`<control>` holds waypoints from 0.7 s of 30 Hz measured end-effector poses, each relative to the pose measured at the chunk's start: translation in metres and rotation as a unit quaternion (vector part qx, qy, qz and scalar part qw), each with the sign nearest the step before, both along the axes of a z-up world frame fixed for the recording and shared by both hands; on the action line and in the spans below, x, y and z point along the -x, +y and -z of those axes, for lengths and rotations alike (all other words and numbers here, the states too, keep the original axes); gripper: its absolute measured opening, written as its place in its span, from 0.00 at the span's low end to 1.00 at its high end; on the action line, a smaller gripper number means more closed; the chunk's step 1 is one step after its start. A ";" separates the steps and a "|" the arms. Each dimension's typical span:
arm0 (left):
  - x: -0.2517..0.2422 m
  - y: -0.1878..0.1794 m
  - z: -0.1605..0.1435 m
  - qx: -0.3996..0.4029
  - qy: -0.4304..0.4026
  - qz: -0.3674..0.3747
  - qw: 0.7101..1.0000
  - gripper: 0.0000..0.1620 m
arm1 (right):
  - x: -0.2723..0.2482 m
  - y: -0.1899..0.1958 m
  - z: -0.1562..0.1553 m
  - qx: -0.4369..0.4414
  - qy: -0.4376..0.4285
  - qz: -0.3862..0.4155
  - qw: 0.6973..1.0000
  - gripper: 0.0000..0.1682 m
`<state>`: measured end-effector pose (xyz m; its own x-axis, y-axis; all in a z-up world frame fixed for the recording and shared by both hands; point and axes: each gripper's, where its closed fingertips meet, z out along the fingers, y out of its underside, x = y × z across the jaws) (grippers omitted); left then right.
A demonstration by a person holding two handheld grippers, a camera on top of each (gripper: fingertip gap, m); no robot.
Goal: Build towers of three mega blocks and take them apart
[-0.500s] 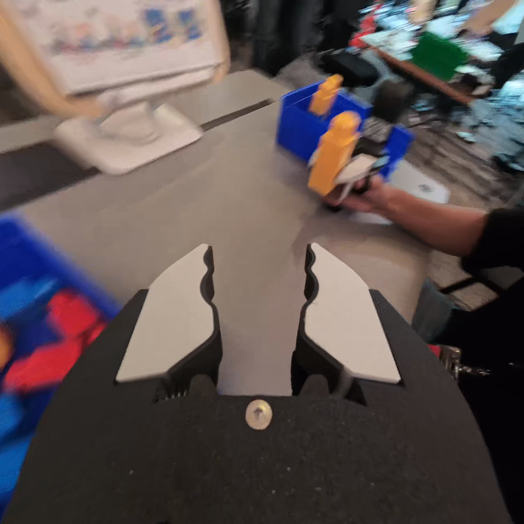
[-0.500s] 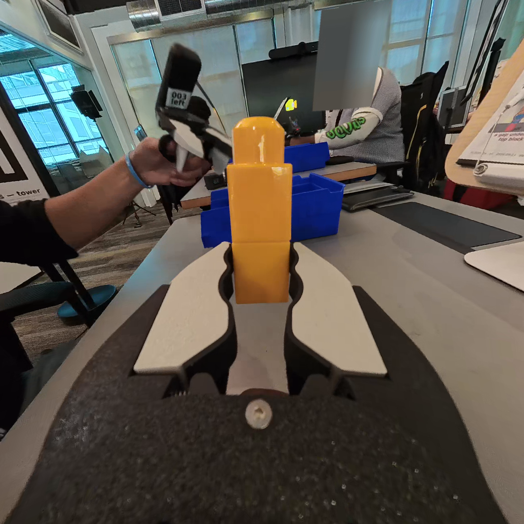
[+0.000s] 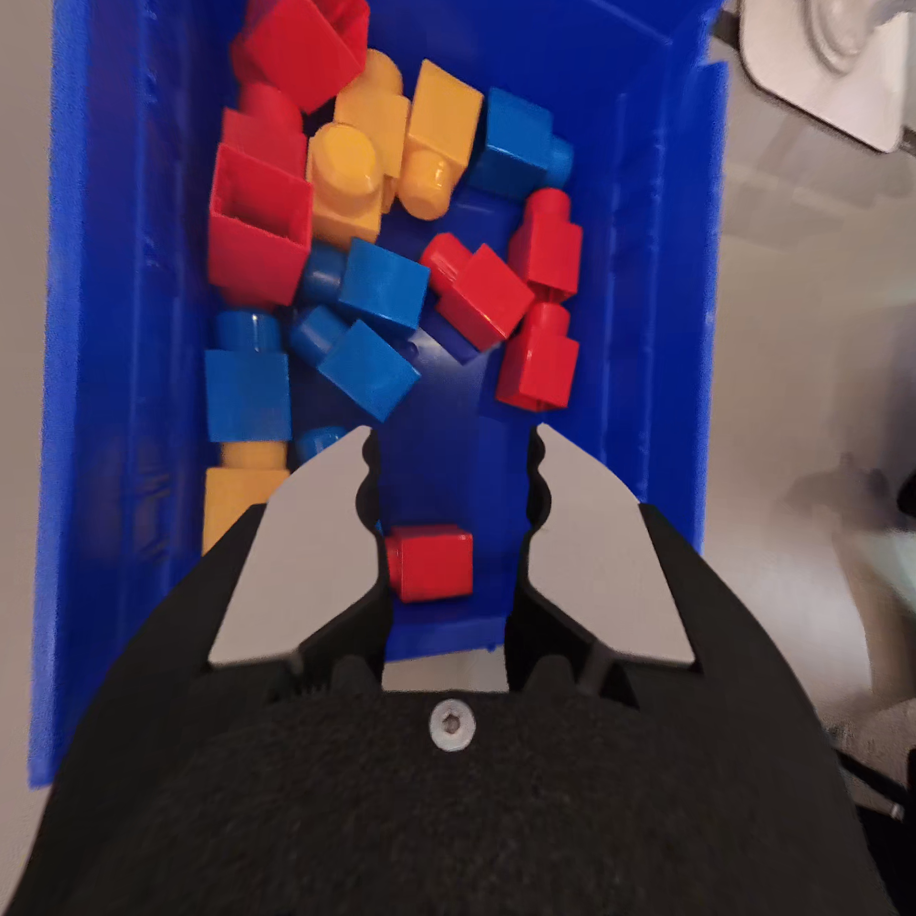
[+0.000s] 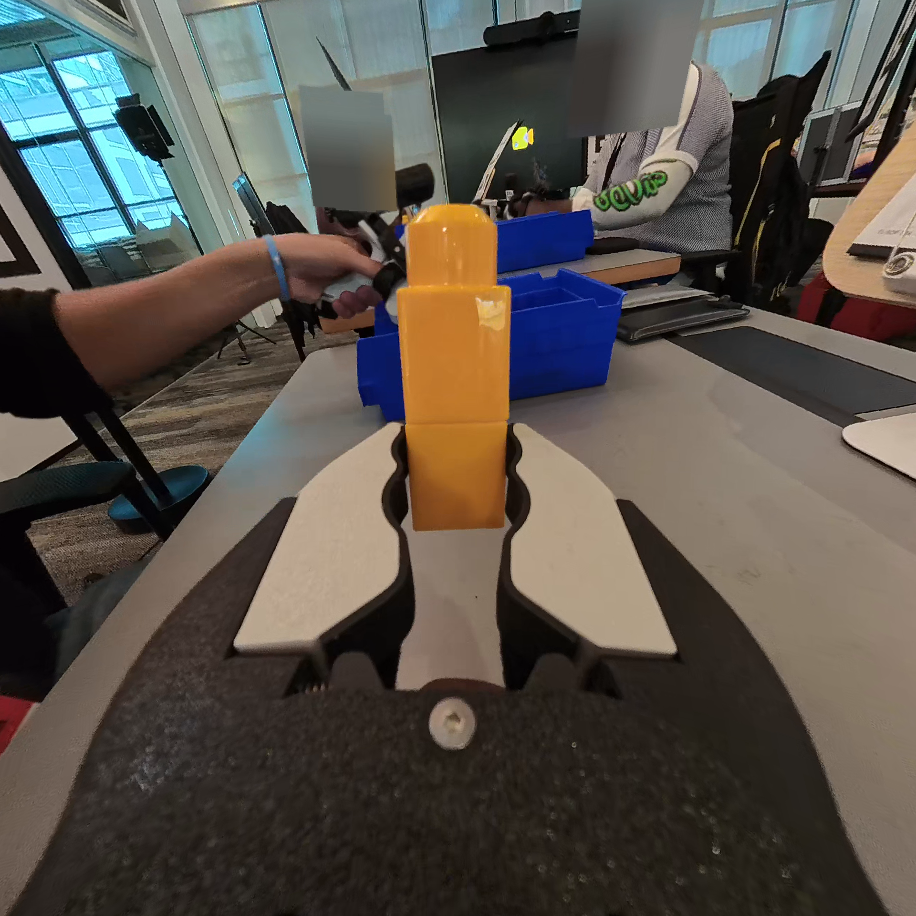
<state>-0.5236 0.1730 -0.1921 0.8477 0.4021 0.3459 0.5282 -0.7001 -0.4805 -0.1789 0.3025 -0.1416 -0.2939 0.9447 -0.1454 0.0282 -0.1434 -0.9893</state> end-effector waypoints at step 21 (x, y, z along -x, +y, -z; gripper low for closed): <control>0.035 0.020 0.057 0.213 -0.078 -0.122 0.966 0.29 | 0.009 -0.021 0.014 -0.039 -0.042 -0.019 0.998 0.21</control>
<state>-0.5590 0.1934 -0.2490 0.6602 0.7179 0.2208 0.7455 -0.6621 -0.0765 -0.1882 0.2819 -0.1559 -0.3192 0.9426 -0.0976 0.1148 -0.0638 -0.9913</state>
